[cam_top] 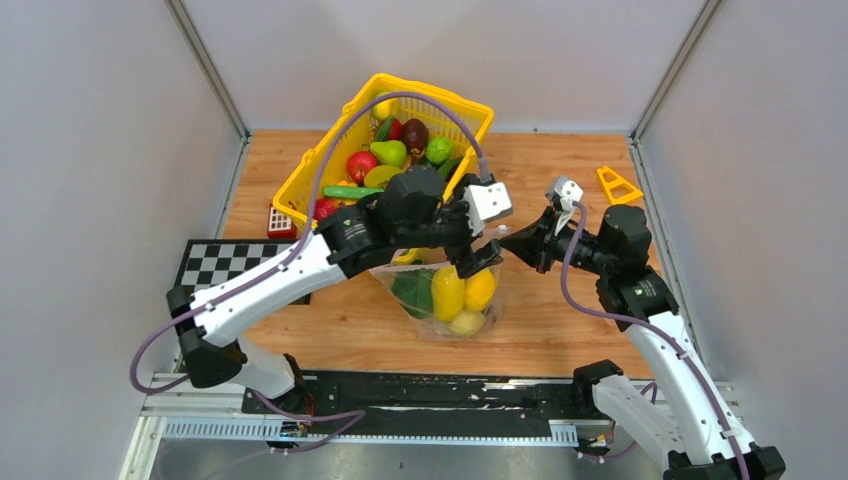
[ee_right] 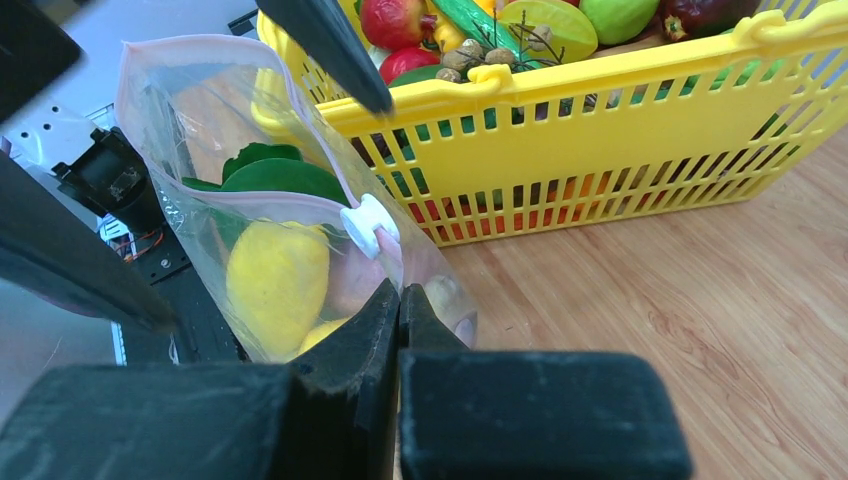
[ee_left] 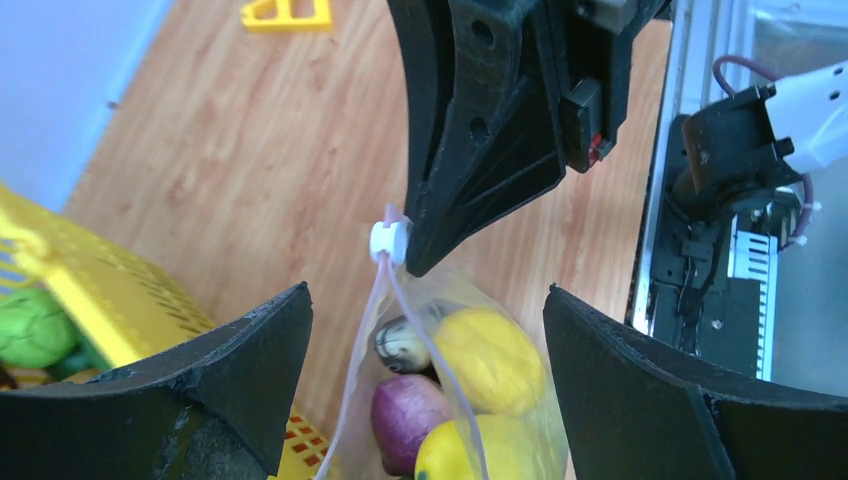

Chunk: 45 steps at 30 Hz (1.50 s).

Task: Place the food in the zip-top bag and seal the zipper
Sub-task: Zip the zipper food storage bag at the center of the board.

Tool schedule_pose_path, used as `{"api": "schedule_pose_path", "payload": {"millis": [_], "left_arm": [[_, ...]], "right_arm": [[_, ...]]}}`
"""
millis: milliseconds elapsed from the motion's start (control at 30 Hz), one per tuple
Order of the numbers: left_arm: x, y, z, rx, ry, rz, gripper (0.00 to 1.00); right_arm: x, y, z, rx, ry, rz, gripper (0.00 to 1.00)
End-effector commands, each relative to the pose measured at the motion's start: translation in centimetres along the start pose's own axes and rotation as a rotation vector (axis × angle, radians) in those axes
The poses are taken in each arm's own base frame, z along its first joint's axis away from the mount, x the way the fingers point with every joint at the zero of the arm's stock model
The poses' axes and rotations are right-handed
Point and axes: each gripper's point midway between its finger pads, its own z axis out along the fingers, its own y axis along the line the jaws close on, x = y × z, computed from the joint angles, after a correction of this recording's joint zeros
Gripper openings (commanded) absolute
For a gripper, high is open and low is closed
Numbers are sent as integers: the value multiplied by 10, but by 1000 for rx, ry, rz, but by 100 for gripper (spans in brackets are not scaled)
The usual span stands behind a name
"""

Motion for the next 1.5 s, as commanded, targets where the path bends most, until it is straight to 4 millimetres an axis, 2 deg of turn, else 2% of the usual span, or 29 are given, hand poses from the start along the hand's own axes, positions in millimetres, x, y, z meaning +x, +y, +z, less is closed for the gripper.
{"api": "schedule_pose_path", "payload": {"millis": [0,200,433,900,1000,1033,1133,1200,1333,1467], "left_arm": [[-37,-7,6,68,-115,24,90],[-32,-3,17,59,-95,37,79],[-27,-2,20,50,-89,36,54],[-17,4,34,31,-67,66,40],[-15,5,36,23,-64,75,25],[-14,5,37,24,-63,78,23],[-9,5,37,30,-46,86,25],[-7,5,38,27,-40,86,40],[-7,5,38,27,-42,95,52],[-5,9,41,18,-30,104,53]], "right_arm": [[-16,5,-2,-20,-44,-35,0],[-16,7,-3,-27,-45,-40,0],[-15,6,-3,-25,-43,-42,0],[-14,9,-3,-41,-42,-44,0],[-13,8,-3,-38,-41,-43,0],[-13,8,-2,-37,-40,-44,0],[-13,8,-2,-35,-40,-44,0],[-13,7,-2,-33,-40,-45,0],[-13,7,-1,-40,-36,-40,0],[-13,8,-2,-43,-36,-42,0]]}}
